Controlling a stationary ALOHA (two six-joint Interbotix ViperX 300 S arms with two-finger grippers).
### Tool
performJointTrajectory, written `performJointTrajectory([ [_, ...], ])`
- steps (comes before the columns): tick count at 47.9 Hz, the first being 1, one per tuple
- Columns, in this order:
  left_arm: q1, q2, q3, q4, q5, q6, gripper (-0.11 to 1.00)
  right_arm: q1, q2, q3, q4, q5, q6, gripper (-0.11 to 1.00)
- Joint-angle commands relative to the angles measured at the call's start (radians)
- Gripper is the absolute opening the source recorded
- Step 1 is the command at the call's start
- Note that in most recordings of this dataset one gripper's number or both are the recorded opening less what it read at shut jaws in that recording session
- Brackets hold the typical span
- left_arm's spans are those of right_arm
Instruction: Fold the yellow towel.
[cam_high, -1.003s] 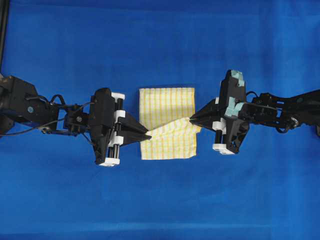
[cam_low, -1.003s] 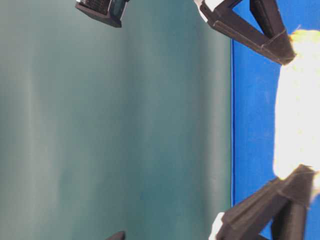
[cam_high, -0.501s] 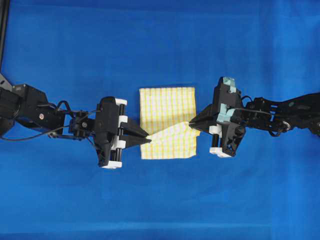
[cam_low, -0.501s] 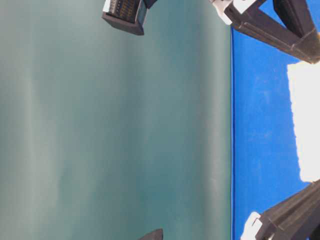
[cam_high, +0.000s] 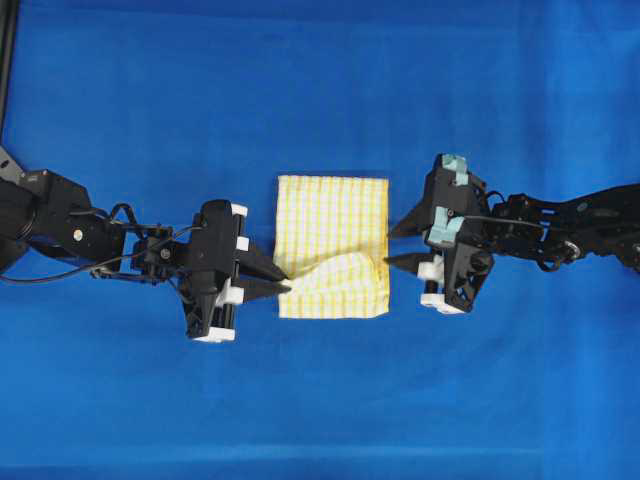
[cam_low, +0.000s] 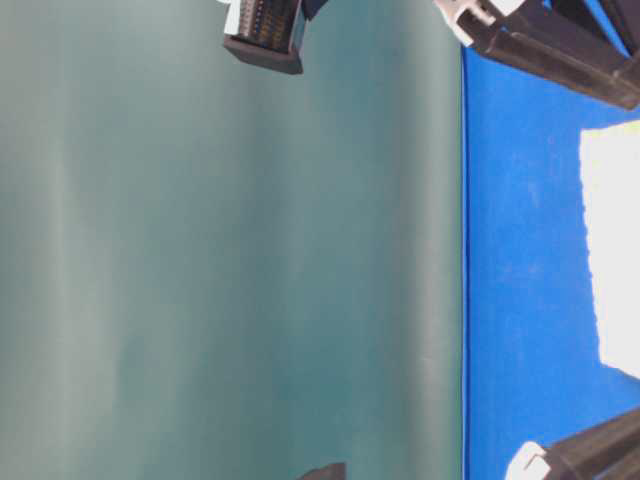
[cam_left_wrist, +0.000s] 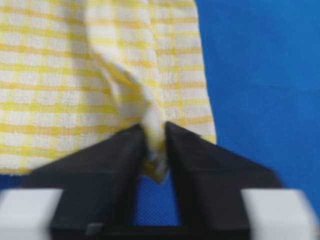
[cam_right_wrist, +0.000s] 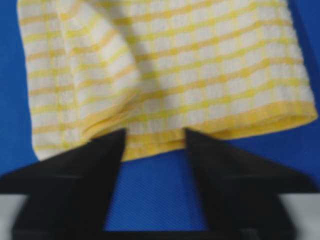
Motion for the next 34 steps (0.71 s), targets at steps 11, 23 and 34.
performJointTrajectory([
  [11, 0.000, -0.115, -0.020, 0.003, 0.041, 0.000, 0.84, 0.005, -0.040, -0.014, 0.000, -0.003, -0.009, 0.74],
  [23, 0.000, -0.272, -0.018, 0.003, 0.179, 0.014, 0.85, 0.005, -0.175, 0.003, -0.025, -0.002, -0.049, 0.74],
  [34, 0.006, -0.436, 0.003, 0.006, 0.250, 0.041, 0.84, -0.011, -0.344, 0.021, -0.025, 0.044, -0.147, 0.74],
])
